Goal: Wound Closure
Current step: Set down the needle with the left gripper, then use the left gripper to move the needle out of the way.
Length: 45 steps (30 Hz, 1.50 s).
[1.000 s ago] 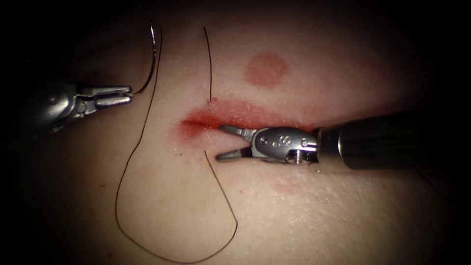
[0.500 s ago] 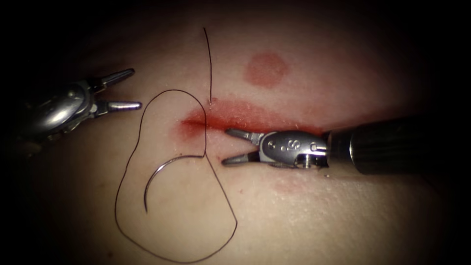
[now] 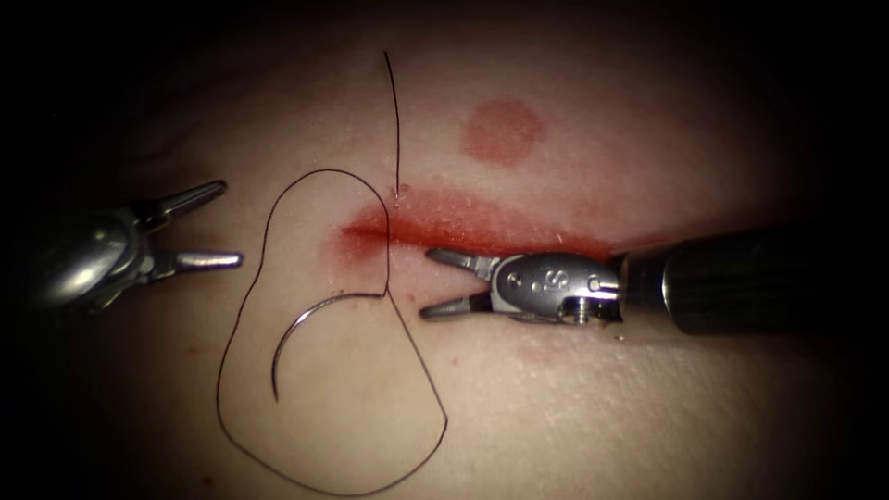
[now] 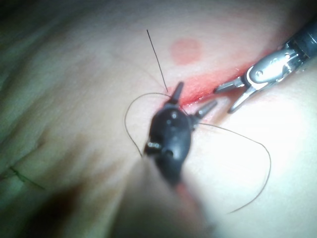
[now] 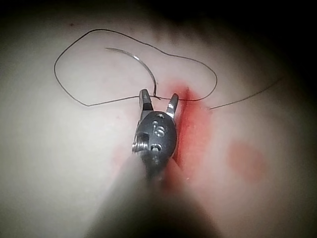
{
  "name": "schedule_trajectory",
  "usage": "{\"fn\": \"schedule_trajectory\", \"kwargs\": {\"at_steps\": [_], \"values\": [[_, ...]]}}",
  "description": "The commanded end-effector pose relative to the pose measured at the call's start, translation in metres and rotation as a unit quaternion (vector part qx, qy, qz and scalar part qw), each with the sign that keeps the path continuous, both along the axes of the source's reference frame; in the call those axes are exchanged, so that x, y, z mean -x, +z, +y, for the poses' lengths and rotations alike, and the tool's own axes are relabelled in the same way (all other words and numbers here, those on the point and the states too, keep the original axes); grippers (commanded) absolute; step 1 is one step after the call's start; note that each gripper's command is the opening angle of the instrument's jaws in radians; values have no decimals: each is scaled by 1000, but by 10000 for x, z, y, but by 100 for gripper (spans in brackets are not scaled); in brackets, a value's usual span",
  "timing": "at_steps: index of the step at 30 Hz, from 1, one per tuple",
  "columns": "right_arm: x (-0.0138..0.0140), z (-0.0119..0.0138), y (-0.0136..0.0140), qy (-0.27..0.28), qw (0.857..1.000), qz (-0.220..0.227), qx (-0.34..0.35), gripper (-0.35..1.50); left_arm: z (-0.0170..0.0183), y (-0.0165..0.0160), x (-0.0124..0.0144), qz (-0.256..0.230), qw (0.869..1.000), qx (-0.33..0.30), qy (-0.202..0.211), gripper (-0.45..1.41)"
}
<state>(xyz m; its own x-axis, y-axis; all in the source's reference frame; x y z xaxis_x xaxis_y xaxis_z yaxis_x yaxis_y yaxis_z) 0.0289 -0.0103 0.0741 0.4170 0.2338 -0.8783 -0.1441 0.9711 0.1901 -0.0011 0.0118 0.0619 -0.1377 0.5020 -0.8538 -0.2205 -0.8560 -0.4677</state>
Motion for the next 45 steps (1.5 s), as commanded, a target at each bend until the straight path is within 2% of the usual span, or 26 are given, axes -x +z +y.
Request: {"fn": "schedule_trajectory", "kwargs": {"at_steps": [1, 5, 6, 10, 17, 23, 31, 39, 42, 45], "values": [[-6, -7, 6, -1, 1000, 1, -1, 78, -11, 10, 8, 3, 1000, -1, 6, 51], [-8, -11, 6, 1, 1000, 0, 1, 80, -30, 38, 13, 24, 999, -32, -1, 42], [-8, -12, 7, 1, 1000, 0, 2, 80, -28, 57, 14, 28, 998, -48, -11, 38], [-12, -17, 9, -1, 1000, 3, 6, 80, -10, 99, 20, 31, 996, -78, -29, 38], [-12, -20, 10, -3, 1000, -1, 3, 80, 19, 131, 21, 53, 993, -87, -56, 35], [-14, -20, 9, -5, 1000, 0, 2, 80, 17, 160, 22, 71, 992, -80, -63, 24], [-18, -21, 9, -11, 1000, -2, -1, 80, 27, 197, 18, 86, 992, -75, -62, 23], [-18, -24, 7, -11, 1000, -2, 0, 80, 26, 213, 15, 82, 993, -72, -54, 16], [-17, -24, 8, -12, 1000, -3, 0, 78, 3, 192, 28, 47, 995, -80, -22, 16], [-18, -24, 8, -12, 1000, -3, 0, 78, -11, 177, 39, 55, 995, -85, -4, 16]]}}
